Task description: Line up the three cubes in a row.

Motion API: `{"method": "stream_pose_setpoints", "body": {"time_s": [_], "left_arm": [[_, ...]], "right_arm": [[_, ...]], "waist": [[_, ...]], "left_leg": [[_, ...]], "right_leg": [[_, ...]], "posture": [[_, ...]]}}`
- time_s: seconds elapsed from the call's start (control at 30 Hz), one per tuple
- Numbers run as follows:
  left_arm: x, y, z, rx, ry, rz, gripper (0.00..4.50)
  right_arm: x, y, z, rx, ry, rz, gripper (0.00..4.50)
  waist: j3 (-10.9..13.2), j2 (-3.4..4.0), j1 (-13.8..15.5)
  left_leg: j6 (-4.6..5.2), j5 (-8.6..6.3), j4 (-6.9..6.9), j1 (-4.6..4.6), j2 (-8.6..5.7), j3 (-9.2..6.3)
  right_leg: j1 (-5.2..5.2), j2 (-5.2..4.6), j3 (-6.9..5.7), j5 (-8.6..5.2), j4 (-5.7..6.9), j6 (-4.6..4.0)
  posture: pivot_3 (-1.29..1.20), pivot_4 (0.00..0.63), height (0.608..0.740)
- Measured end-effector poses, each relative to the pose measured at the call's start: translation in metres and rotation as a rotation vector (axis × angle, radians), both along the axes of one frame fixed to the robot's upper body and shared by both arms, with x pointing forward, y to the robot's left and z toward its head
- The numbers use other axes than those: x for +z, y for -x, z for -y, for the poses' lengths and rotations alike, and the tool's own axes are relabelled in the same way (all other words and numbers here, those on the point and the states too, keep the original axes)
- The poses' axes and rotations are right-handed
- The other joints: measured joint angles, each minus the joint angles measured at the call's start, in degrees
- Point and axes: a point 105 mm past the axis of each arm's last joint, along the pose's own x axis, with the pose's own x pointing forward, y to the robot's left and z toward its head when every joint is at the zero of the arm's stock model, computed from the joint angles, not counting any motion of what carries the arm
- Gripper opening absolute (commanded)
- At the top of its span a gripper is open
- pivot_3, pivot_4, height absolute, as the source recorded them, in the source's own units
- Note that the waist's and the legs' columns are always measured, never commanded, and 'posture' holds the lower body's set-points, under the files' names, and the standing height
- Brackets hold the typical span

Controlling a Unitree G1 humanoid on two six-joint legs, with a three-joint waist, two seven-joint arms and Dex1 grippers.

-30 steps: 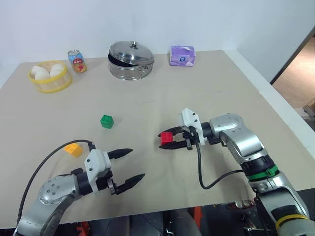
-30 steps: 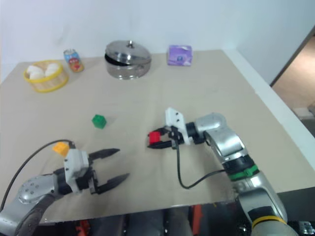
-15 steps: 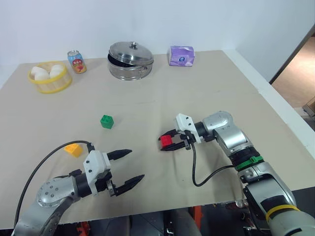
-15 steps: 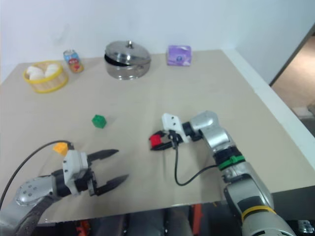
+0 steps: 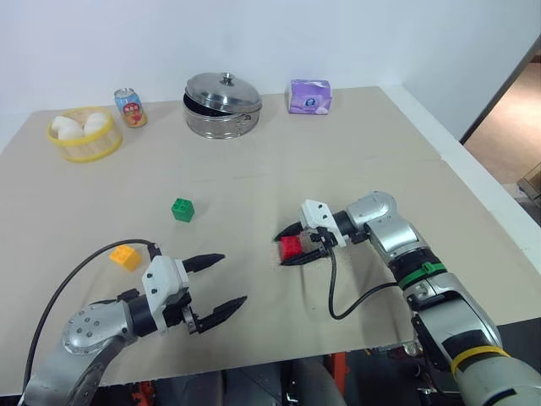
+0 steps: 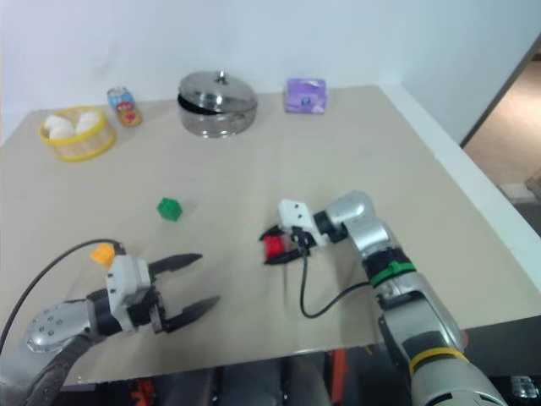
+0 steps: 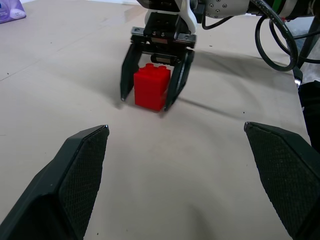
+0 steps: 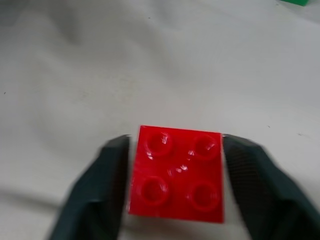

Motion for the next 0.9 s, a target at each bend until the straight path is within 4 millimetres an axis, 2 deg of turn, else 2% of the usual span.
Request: {"method": "stream_pose_setpoints", "body": {"time_s": [0.03,0.27,0.4,0.47,0.53,0.57,0.6,0.7,0.8,0.9], "left_arm": [[0.000,0.000,0.000,0.000,0.000,0.000,4.50],[0.000,0.000,0.000,0.003,-0.002,-0.001,4.50],[-0.001,-0.002,-0.004,0.036,0.003,-0.004,4.50],[-0.001,-0.003,-0.006,0.061,0.011,0.000,4.50],[0.000,-0.007,-0.012,0.124,0.026,0.007,4.50],[-0.001,-0.008,-0.016,0.172,0.027,0.006,4.50],[-0.002,-0.009,-0.020,0.214,0.033,0.010,4.50],[-0.001,-0.012,-0.024,0.264,0.037,0.021,4.50],[0.002,-0.020,-0.034,0.408,0.078,0.048,4.50],[0.017,-0.041,-0.043,0.583,0.158,0.111,4.50]], "right_arm": [[0.001,0.000,0.000,0.000,-0.001,0.002,4.48],[0.008,0.000,-0.001,0.005,-0.024,0.011,4.48],[0.039,0.002,-0.006,0.002,-0.116,0.042,4.48],[0.048,0.003,-0.007,-0.004,-0.149,0.038,4.48],[0.070,0.008,-0.012,-0.024,-0.237,0.002,4.48],[0.090,0.017,-0.016,-0.038,-0.325,-0.042,4.48],[0.095,0.027,-0.020,-0.025,-0.357,-0.065,4.48],[0.095,0.036,-0.021,-0.024,-0.369,-0.086,4.48],[0.085,0.053,-0.025,-0.021,-0.384,-0.101,4.48],[0.083,0.057,-0.027,-0.030,-0.387,-0.082,4.48]], "waist": [[0.00,0.00,0.00],[0.00,0.00,0.00],[0.00,0.00,0.00],[0.00,0.00,0.00],[0.00,-0.01,0.01],[-0.01,-0.01,0.02],[-0.02,-0.03,0.08],[-0.02,-0.03,0.16],[-0.04,-0.07,0.54],[-0.04,-0.08,0.55]], "left_leg": [[0.00,0.00,0.00,0.01,0.00,0.00],[0.00,0.00,0.00,0.04,0.00,0.20],[0.00,0.00,0.01,0.06,0.05,0.35],[0.00,0.00,0.01,0.06,0.05,0.36],[-0.01,-0.01,0.00,0.08,0.08,0.40],[-0.01,-0.01,0.01,0.09,0.11,0.40],[-0.03,-0.02,0.01,0.09,0.12,0.40],[-0.06,-0.04,0.02,0.08,0.12,0.42],[-0.13,-0.08,0.10,0.08,0.13,0.46],[-0.13,-0.08,0.26,0.10,0.12,0.47]], "right_leg": [[0.00,0.00,0.01,0.00,0.00,0.00],[-0.04,0.00,0.19,0.08,0.00,0.05],[-0.05,0.00,0.29,0.11,0.00,0.08],[-0.05,0.00,0.29,0.11,0.00,0.08],[-0.07,0.01,0.30,0.14,0.00,0.05],[-0.06,0.02,0.30,0.15,0.00,0.04],[-0.04,0.02,0.30,0.14,0.00,0.04],[-0.06,0.02,0.30,0.15,-0.01,0.05],[-0.05,0.02,0.34,0.18,-0.01,0.10],[-0.02,0.03,0.37,0.33,-0.01,0.14]], "posture": [[0.00,0.150,0.740],[0.00,0.150,0.740],[0.00,0.150,0.740],[0.00,0.150,0.740],[0.00,0.150,0.740],[0.00,0.150,0.740],[0.00,0.150,0.740],[0.00,0.150,0.740],[0.00,0.150,0.740],[0.00,0.150,0.740]]}}
